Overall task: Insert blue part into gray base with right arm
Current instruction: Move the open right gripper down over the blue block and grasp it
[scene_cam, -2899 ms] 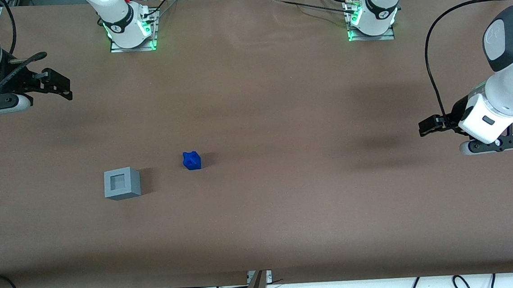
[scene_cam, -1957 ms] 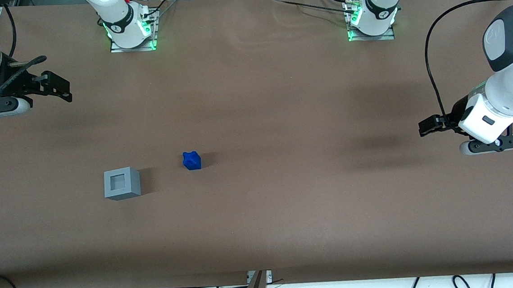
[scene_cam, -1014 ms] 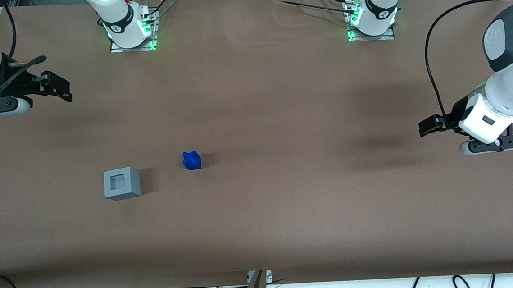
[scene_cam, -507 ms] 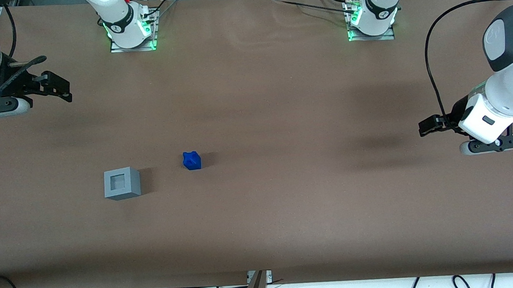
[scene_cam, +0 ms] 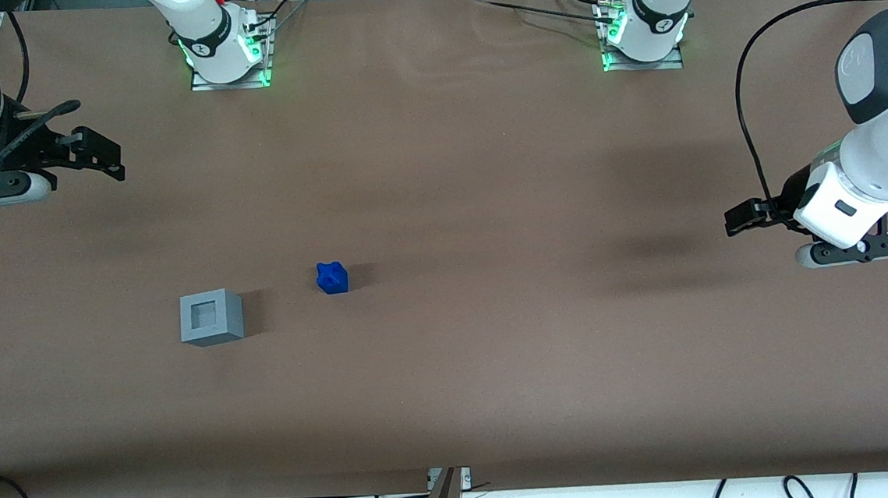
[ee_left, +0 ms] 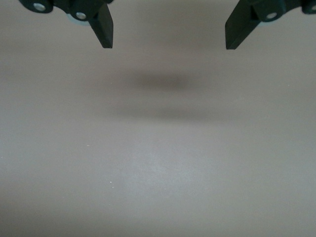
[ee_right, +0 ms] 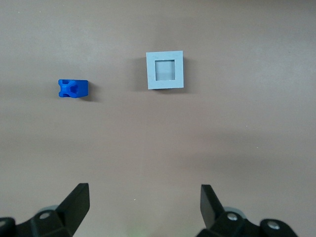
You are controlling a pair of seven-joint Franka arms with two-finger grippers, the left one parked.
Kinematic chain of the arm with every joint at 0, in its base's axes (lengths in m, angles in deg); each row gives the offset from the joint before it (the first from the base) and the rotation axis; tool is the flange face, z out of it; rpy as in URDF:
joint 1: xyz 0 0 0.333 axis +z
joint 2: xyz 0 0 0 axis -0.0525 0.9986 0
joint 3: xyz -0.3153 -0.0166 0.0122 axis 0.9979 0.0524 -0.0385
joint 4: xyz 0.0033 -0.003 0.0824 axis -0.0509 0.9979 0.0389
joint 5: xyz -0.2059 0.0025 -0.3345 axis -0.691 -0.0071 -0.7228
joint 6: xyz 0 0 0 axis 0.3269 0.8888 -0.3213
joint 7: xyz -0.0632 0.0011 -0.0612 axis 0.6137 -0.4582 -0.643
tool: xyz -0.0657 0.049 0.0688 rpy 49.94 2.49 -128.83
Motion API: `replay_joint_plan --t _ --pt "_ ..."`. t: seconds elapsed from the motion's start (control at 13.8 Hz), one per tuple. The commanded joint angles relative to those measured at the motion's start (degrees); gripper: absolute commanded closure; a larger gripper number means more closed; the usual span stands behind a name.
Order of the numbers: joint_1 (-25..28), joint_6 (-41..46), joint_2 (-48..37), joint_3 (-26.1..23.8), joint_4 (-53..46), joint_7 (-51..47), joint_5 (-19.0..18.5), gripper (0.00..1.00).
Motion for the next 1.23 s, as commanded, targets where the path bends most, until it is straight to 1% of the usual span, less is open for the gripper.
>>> replay_joint_plan --t 0.0,0.22,0.29,0.58,0.65,0.72,0.8,0.87,0.94,1.01,1.16 --pt "-0.7 0.0 0.8 -0.7 -1.6 0.0 -0.5 0.01" --pt "-0.9 -2.4 2.7 -0.7 -1.5 0.9 0.1 0.01" --pt "-0.9 -2.1 2.7 -0.7 -1.3 1.1 0.2 0.01" --pt "-0.2 -3.0 4.1 -1.2 -1.5 1.1 -0.3 0.01" --pt "0.6 -3.0 5.1 -1.4 -1.2 0.5 0.0 0.01" --pt "3.0 -3.3 6.7 -1.4 -1.2 -0.3 0.1 0.01" --pt "5.1 -5.1 8.6 -1.3 -1.2 -4.0 0.1 0.01" --pt "6.5 -6.9 10.6 -1.3 -1.2 -10.2 0.2 0.01" --pt "9.1 -8.7 12.8 -1.4 -1.2 -15.6 0.2 0.01" --pt "11.2 -11.9 14.9 -1.3 -1.2 -19.6 0.5 0.01" --pt "13.8 -17.3 19.5 -1.3 -1.2 -22.7 1.6 0.01"
